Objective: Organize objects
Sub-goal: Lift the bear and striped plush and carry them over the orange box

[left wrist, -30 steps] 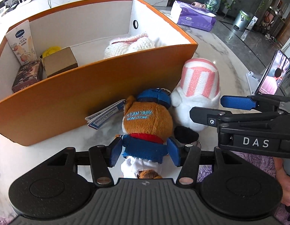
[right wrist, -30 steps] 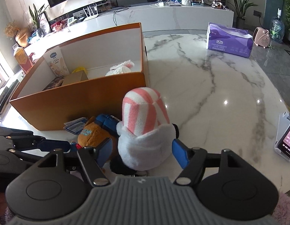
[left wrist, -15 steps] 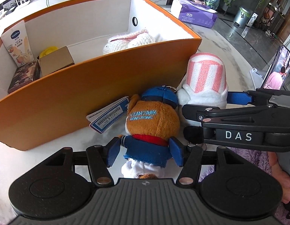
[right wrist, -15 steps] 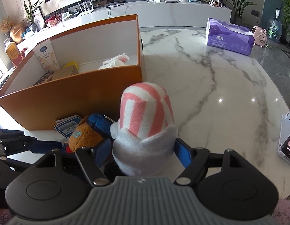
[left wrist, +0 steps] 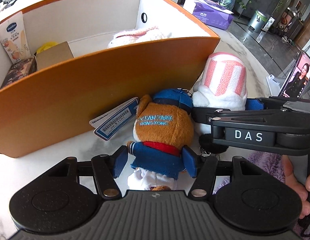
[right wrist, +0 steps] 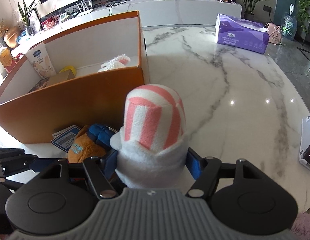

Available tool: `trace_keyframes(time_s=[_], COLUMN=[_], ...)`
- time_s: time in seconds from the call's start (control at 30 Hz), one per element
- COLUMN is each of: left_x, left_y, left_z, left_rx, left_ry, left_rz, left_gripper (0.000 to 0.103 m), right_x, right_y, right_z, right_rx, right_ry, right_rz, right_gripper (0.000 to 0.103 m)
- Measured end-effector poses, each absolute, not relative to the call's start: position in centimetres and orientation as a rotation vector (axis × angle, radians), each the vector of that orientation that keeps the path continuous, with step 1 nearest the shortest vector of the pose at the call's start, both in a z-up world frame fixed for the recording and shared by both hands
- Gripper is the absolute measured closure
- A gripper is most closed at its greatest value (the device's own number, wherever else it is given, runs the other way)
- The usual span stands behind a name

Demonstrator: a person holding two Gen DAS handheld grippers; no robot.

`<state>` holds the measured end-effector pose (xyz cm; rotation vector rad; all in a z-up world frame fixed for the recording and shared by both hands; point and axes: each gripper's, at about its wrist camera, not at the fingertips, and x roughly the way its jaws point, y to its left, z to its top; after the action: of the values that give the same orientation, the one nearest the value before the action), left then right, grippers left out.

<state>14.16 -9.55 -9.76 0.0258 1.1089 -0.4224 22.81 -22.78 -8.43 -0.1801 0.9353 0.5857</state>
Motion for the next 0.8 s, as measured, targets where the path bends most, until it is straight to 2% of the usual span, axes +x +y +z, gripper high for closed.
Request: trace_keyframes(time_s=[0.1, 0.13, 0.47, 0.8], left_x=[14.3, 14.5, 12.9, 10.1], left_y=[-9.4, -9.3, -8.4, -5.9], left_z=[-10.1, -10.4, -9.6, -4.2], left_rx=[-0.006, -0.028, -0.061, -0.109], left_ry=[1.125, 1.141, 1.138, 1.015], left_rz=[-0.431, -0.438, -0.413, -0.434], left_gripper=[0.04, 0.055, 0.061, 0.061], right_x=[22.8, 22.7, 21.6, 19.6], right_y=[-22.9, -23.0, -23.8, -24.8], right_z=[-8.4, -8.4, -7.7, -4.6], right_rx=[-0.173, -0.17, -0.173, -0.183], right_ry=[0.936, 0.936, 0.909, 0.826], right_rz=[0.582, 0.58, 0.565, 0.612], right_gripper=[0.033, 0.033, 0.034, 0.034])
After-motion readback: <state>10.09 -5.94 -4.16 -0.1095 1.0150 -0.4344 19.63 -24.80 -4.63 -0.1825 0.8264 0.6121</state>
